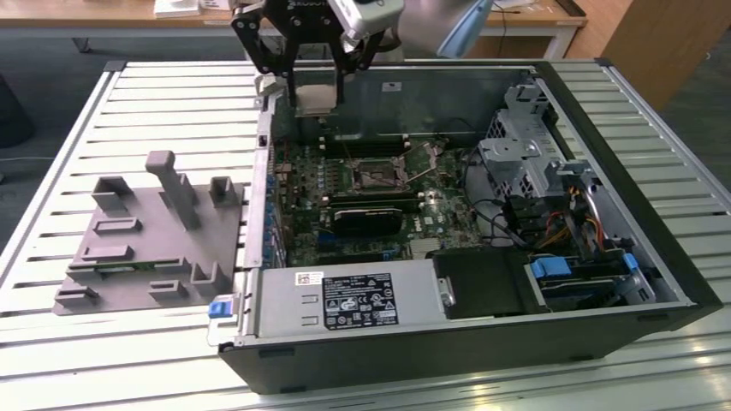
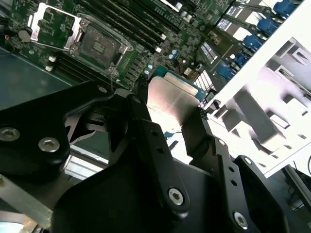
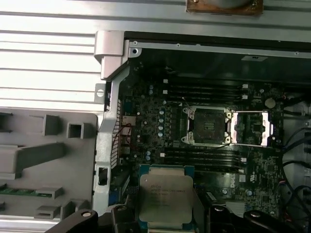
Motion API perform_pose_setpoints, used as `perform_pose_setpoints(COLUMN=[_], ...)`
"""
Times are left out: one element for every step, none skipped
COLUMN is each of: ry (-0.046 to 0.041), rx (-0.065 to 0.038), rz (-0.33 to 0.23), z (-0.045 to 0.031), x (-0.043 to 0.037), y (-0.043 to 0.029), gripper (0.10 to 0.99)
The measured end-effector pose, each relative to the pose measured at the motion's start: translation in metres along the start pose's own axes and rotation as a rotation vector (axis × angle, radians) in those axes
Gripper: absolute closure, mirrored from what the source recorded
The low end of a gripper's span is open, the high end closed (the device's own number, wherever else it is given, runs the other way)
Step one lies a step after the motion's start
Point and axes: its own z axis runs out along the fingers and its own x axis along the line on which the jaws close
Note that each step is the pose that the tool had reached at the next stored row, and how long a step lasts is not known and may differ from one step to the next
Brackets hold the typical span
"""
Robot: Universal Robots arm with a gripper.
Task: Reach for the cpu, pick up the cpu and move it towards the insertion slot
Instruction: 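Pick up the cpu and move it towards the insertion slot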
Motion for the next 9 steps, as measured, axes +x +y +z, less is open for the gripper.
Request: perform_pose_setpoints(ry=[0.0000, 0.0000, 0.0000, 0.0000, 0.0000, -0.0001, 0.0000, 0.0000, -0.0001], rx=[0.000, 0.000, 0.000, 0.000, 0.000, 0.000, 0.000, 0.000, 0.000], rz=[0.000, 0.000, 0.000, 0.000, 0.000, 0.000, 0.000, 0.000, 0.000], z=[0.0001, 0.0002, 0.0003, 0.0004, 0.0006, 0.0008, 0.0008, 0.0009, 0.0010], x=[-0.0020, -0.0040, -0.0060, -0.0079, -0.0099, -0.0121, -0.0143, -0.0164, -0.0182], y=[0.0007, 0.0013, 0.0019, 0.0026, 0.0031, 0.0037, 0.0042, 0.0046, 0.0050], gripper=[0.557, 0.557, 0.557, 0.557, 0.557, 0.557, 0.557, 0.557, 0.557])
